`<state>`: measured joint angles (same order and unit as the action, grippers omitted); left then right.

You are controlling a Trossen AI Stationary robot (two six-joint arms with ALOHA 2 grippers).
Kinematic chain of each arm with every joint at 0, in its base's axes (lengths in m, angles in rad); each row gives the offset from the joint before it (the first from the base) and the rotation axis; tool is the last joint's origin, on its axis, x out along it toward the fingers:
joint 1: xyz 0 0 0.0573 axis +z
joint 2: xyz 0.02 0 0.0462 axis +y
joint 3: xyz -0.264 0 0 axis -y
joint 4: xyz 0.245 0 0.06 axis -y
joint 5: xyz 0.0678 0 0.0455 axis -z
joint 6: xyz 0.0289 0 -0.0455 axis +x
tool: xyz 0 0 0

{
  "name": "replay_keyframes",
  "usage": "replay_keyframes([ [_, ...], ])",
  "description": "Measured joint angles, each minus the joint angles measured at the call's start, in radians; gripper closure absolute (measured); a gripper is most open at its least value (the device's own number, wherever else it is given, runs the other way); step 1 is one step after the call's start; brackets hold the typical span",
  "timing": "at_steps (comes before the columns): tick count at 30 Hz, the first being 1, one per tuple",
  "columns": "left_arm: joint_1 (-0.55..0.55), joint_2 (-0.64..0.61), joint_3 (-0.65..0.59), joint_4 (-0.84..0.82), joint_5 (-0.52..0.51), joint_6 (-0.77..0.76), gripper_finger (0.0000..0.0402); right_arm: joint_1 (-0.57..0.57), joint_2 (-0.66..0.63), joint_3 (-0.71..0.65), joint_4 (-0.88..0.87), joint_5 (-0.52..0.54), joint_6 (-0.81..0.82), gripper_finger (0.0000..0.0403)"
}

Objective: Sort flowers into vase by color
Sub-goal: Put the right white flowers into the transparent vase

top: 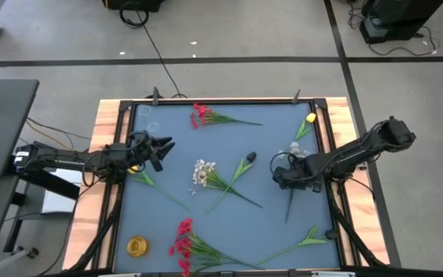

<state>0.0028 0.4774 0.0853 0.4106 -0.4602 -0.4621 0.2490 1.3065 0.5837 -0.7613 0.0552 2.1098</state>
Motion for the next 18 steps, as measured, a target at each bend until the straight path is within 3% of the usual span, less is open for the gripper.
replay_keyframes([
  [7, 0.0, 0.0, 0.0, -0.004, 0.005, -0.077, 0.0233, 0.039, -0.004, 0.1, 0.003, 0.13, -0.007, 0.0389],
  [13, 0.001, 0.001, 0.0, -0.045, 0.079, -0.098, 0.0233, 0.03, -0.007, 0.181, 0.015, 0.245, -0.134, 0.0389],
  [16, 0.001, 0.0, 0.0, -0.028, 0.116, -0.104, 0.0233, 0.008, -0.007, 0.215, 0.085, 0.348, -0.313, 0.0389],
  [18, 0.001, 0.0, 0.002, -0.007, 0.122, -0.104, 0.0233, -0.011, -0.007, 0.228, 0.207, 0.401, -0.553, 0.0389],
])
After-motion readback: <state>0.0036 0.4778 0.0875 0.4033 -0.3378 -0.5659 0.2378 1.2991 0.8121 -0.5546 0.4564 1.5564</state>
